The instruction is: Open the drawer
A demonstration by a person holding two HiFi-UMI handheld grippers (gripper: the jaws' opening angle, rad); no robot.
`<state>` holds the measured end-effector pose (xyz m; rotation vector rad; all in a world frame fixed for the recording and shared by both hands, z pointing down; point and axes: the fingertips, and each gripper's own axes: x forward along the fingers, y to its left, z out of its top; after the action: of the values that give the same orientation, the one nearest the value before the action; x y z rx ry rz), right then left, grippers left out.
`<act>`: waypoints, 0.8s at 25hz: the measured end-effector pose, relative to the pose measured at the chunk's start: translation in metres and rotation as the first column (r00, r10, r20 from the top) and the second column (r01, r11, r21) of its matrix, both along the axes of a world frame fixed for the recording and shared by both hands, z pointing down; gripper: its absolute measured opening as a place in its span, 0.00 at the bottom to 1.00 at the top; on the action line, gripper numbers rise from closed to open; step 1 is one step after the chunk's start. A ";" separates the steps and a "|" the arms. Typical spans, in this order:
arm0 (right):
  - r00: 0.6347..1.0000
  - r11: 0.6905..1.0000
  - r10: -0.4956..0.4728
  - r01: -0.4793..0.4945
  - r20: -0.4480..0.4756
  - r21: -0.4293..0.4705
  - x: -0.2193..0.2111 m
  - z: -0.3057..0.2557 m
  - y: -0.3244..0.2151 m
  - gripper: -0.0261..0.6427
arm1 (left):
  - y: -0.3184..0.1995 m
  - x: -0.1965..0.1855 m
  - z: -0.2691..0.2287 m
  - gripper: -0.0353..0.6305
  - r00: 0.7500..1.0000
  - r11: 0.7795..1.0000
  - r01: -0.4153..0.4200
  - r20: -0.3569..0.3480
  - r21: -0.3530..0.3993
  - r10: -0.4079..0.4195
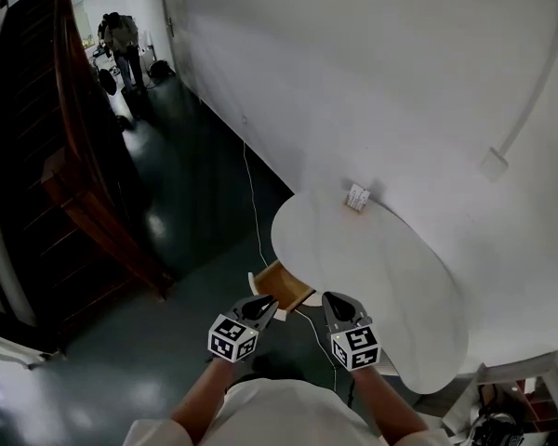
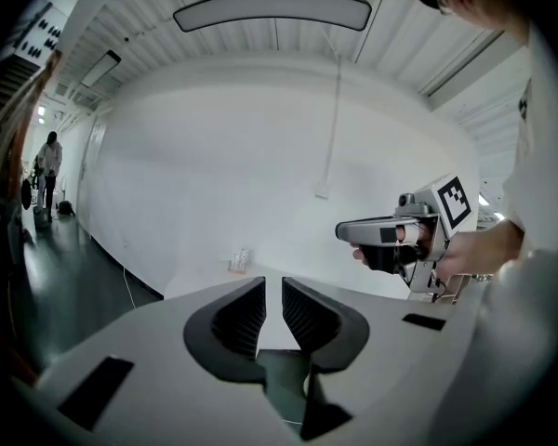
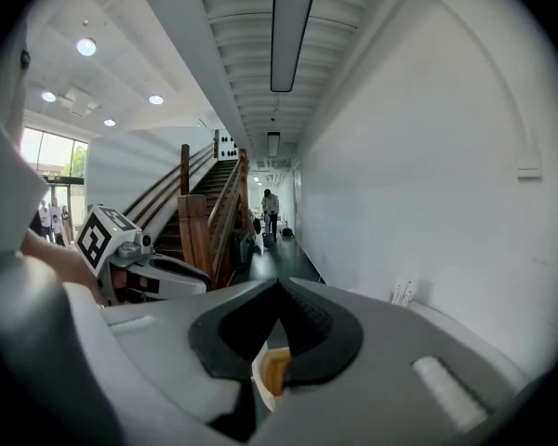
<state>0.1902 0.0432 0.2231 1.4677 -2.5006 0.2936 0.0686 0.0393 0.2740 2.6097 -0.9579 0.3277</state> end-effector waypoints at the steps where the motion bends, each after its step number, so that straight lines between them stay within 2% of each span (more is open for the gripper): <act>1: 1.000 1.000 -0.007 0.007 -0.002 0.004 0.004 -0.002 0.004 0.06 | 0.005 0.004 -0.004 0.14 1.000 1.000 0.007 -0.003 0.004 -0.007; 6: 0.999 0.998 -0.040 0.040 -0.007 0.038 0.021 -0.011 0.022 0.06 | 0.026 0.014 -0.025 0.09 0.998 0.998 0.054 -0.013 0.041 -0.053; 11: 0.998 0.997 -0.063 0.064 -0.004 0.050 0.028 -0.011 0.033 0.06 | 0.040 0.015 -0.032 0.08 0.996 0.994 0.091 -0.009 0.066 -0.091; 20: 0.995 0.993 -0.096 0.098 -0.031 0.063 0.009 -0.012 0.055 0.06 | 0.070 -0.012 -0.044 0.06 0.994 0.989 0.113 -0.008 0.091 -0.113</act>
<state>0.1988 0.0983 0.2116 1.3579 -2.5715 0.1754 0.0564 0.1096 0.2301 2.6221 -1.1394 0.2569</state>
